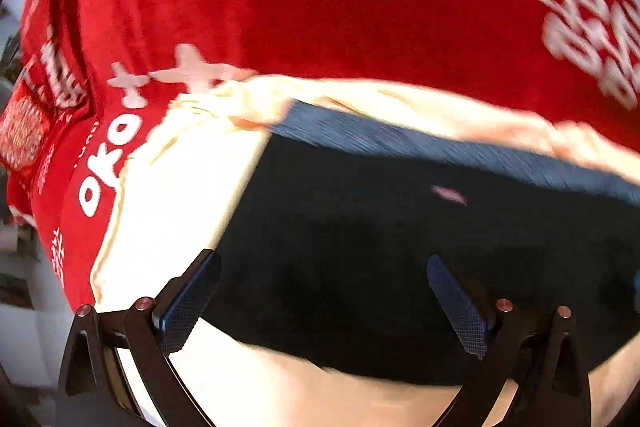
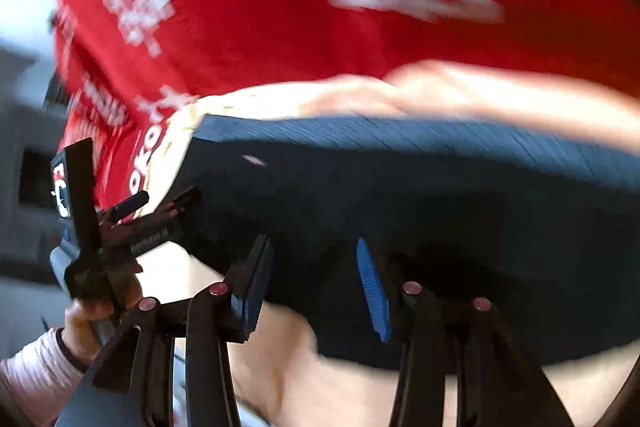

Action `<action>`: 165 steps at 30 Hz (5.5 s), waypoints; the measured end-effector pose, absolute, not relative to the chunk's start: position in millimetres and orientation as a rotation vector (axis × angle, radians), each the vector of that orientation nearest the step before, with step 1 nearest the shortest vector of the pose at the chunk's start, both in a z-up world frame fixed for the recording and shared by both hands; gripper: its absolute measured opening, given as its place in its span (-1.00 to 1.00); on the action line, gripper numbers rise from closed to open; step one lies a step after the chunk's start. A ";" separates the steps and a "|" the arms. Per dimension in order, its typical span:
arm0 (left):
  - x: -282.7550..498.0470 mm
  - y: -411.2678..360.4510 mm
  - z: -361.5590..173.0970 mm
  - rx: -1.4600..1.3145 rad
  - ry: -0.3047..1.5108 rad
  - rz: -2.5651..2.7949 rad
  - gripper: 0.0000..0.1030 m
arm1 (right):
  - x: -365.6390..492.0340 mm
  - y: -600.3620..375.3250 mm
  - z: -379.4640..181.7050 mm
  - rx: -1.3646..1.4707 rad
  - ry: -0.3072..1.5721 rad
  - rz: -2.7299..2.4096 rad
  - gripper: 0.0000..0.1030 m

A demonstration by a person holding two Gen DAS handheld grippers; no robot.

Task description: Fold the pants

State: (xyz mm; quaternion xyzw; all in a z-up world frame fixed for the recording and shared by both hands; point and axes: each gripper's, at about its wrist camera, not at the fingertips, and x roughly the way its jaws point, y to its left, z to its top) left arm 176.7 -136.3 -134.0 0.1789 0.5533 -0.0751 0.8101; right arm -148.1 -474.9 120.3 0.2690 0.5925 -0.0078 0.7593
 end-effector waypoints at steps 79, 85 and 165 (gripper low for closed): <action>134.7 -157.4 -173.8 0.456 1.270 -0.423 1.00 | -312.6 -523.7 108.6 0.972 1.183 -0.439 -0.65; 78.9 -235.3 -173.1 0.425 1.305 -0.584 1.00 | -269.2 -568.8 118.8 0.648 1.231 -0.591 -0.61; -82.8 -715.1 -129.2 0.539 1.298 -0.396 1.00 | -330.4 -839.3 112.5 0.664 1.146 -0.562 -0.06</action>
